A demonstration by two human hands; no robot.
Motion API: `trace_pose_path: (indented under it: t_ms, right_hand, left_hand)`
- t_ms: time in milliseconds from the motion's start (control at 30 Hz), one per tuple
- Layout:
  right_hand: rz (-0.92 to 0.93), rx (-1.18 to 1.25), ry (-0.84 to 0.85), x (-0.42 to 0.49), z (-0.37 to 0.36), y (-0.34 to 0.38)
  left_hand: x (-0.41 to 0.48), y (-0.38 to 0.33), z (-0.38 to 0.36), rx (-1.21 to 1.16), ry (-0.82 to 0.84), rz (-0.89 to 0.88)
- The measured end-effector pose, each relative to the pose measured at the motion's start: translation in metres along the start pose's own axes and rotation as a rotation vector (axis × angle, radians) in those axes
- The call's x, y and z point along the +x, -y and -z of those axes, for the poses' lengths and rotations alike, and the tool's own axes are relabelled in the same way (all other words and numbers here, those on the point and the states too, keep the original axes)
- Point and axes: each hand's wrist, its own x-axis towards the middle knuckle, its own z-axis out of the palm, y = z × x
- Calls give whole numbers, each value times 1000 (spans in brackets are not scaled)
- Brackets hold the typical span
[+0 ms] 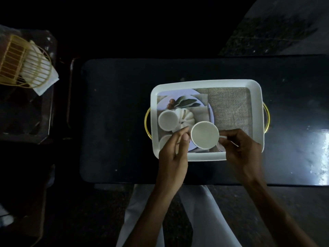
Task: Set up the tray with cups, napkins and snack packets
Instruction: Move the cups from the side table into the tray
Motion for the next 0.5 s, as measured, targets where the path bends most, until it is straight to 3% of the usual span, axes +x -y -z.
trace_pose_path:
  t_ms: [500]
  right_hand:
    - [-48,72,101,0,-10,-52]
  left_hand:
    - [5,10,20,-44,-202,2]
